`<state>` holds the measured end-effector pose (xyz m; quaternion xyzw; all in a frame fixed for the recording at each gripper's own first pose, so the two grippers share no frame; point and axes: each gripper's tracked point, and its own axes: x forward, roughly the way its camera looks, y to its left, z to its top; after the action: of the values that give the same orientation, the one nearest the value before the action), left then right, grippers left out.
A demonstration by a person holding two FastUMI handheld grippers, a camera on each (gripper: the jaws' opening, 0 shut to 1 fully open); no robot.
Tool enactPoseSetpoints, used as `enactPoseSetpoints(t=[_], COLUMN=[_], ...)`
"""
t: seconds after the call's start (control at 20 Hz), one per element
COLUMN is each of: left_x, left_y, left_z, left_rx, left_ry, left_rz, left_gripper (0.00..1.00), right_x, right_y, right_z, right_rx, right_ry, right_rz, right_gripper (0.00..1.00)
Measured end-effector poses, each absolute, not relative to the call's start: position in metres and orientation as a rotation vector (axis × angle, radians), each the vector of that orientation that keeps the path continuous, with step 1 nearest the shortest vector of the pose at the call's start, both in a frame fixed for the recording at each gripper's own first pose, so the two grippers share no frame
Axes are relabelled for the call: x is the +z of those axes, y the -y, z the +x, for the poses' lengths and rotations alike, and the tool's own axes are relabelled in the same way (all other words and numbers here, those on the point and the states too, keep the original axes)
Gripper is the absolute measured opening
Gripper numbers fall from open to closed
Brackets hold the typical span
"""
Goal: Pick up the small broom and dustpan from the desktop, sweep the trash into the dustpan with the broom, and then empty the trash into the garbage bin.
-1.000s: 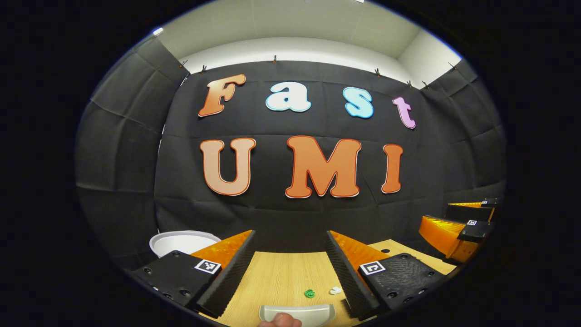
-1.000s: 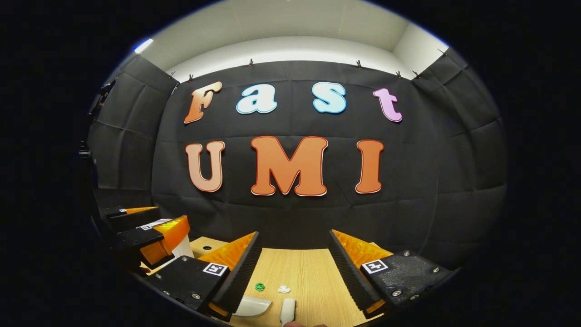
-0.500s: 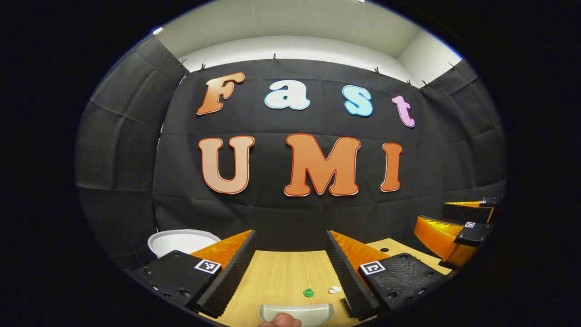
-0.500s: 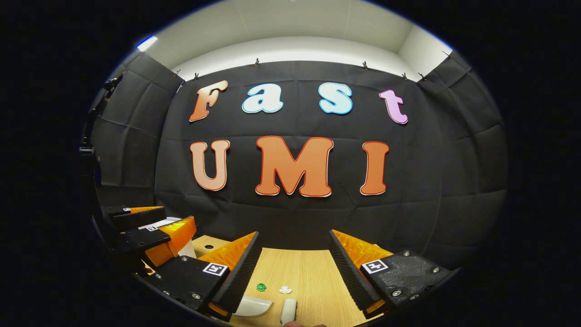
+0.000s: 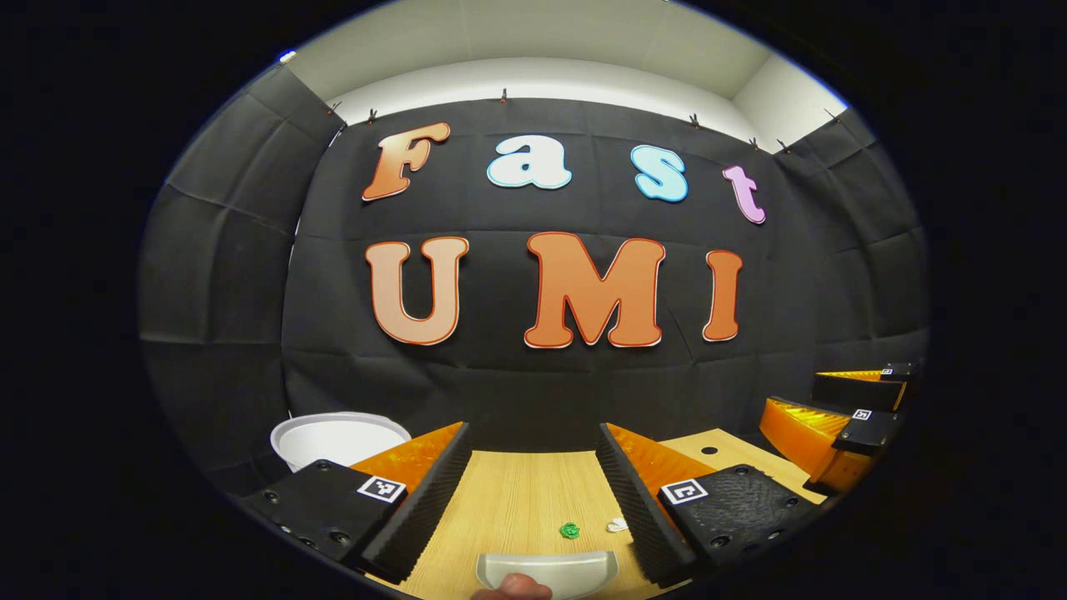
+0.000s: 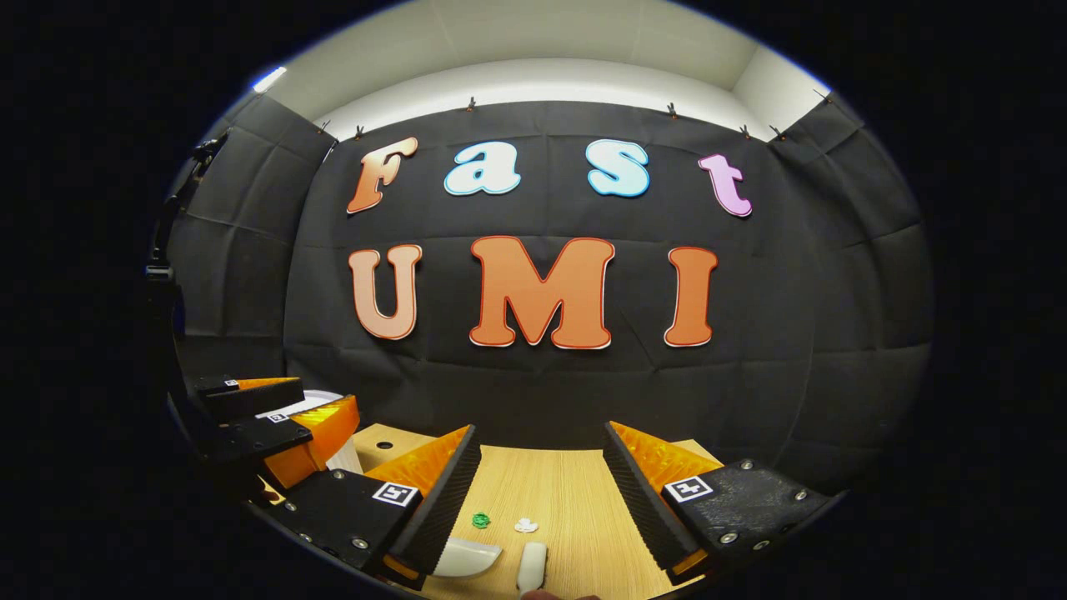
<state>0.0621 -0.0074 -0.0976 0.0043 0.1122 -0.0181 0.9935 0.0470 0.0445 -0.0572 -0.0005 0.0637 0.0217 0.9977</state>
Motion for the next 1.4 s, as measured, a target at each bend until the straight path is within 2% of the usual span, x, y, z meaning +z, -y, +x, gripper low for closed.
enactPoseSetpoints(t=[0.3,0.5,0.95,1.15,1.4], left_x=[-0.123,-0.158,-0.285,-0.346,-0.37], left_y=[0.016,0.018,0.016,0.022,0.016], left_z=[0.056,0.05,0.004,-0.046,-0.074], left_rx=[-0.065,-0.064,-0.034,-0.065,-0.127], left_ry=[-0.305,-0.431,-0.853,-1.145,-1.434], left_rz=[-0.015,-0.055,-0.056,-0.071,-0.126], left_gripper=[0.95,0.95,0.95,0.97,0.98], right_x=[-0.074,-0.115,-0.272,-0.344,-0.391], right_y=[-0.051,-0.055,-0.059,-0.055,-0.05], right_z=[0.049,0.046,0.009,-0.012,-0.02], right_rx=[0.062,0.08,0.106,0.09,0.086], right_ry=[-0.177,-0.31,-0.81,-1.025,-1.202], right_rz=[-0.005,0.005,0.002,-0.011,-0.041], right_gripper=[0.92,0.92,0.93,0.93,0.93])
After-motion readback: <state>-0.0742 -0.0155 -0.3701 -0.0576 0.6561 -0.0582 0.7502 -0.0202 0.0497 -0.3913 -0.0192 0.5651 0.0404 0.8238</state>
